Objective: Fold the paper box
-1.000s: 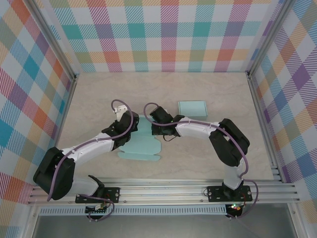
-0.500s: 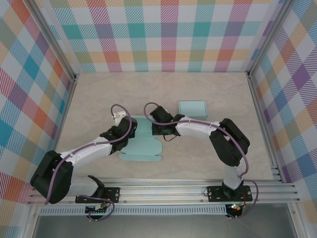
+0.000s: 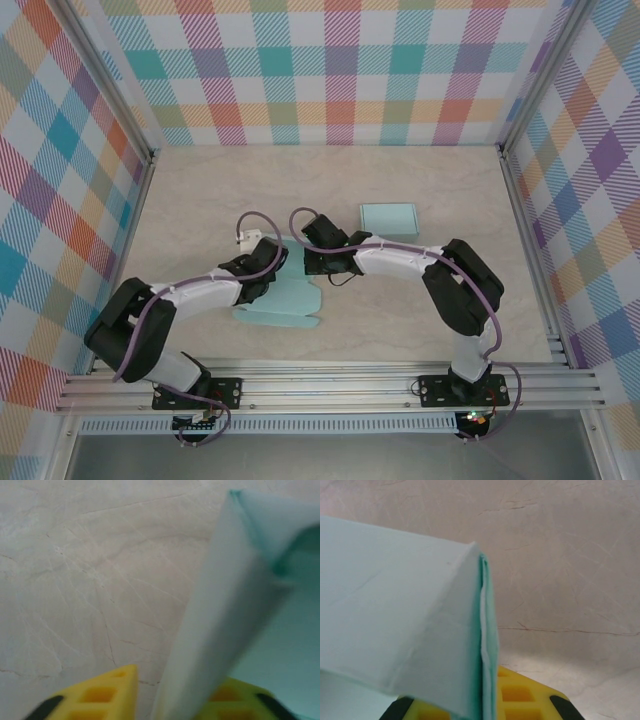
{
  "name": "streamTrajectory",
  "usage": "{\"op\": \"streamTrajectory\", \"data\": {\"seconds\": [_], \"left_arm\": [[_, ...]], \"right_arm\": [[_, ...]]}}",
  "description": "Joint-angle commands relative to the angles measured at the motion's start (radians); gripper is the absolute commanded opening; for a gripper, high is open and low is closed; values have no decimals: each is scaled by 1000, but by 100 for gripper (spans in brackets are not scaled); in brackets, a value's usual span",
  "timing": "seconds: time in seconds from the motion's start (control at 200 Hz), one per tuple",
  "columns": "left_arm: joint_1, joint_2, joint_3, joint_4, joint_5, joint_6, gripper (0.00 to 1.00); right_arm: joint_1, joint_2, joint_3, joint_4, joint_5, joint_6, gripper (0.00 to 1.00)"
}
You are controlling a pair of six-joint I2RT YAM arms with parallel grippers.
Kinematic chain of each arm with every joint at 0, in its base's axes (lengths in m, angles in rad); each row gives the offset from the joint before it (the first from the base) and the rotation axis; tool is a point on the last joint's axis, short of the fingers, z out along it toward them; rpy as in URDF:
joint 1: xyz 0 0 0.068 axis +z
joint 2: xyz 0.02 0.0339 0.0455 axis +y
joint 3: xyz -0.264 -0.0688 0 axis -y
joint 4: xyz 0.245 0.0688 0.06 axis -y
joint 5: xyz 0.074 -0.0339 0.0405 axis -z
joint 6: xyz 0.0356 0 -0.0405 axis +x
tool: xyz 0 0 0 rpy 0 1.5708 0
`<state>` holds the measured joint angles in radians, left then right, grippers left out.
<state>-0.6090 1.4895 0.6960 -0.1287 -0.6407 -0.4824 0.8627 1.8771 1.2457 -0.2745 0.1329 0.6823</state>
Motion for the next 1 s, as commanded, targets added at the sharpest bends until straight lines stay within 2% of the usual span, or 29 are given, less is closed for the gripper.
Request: {"op": "streamTrajectory", "data": {"seconds": [0.0,0.12,0.2,0.275,0.31,0.465,0.585,0.69,0.775,0.855,0.995], "left_arm": [[-1,44,54,-77,-150,-38,12],[-19,71,92,-157,-229,-83,3],[-28,84,115,-218,-267,-101,3],[-32,77,119,-216,-239,-91,5],[-34,62,112,-202,-211,-86,10],[-35,-65,76,-119,14,-34,49],[-37,-185,73,-135,186,-21,66],[-38,-282,64,-179,302,-27,74],[-38,-358,56,-206,369,-35,76],[-37,-421,54,-244,383,-39,78],[-33,-512,60,-298,357,-33,80]], "right_arm": [[-4,-14,6,-18,-7,18,0],[-4,0,13,-23,-6,19,0],[-4,14,24,-30,-1,19,0],[-4,30,41,-47,6,15,0],[-3,35,51,-55,12,11,0],[-13,42,88,-118,37,-14,0],[-33,35,113,-193,31,-45,0],[-63,33,135,-266,-45,-96,0],[-88,33,155,-342,-123,-155,1],[-107,35,194,-459,-161,-221,1],[-139,45,250,-655,-145,-325,3]]}}
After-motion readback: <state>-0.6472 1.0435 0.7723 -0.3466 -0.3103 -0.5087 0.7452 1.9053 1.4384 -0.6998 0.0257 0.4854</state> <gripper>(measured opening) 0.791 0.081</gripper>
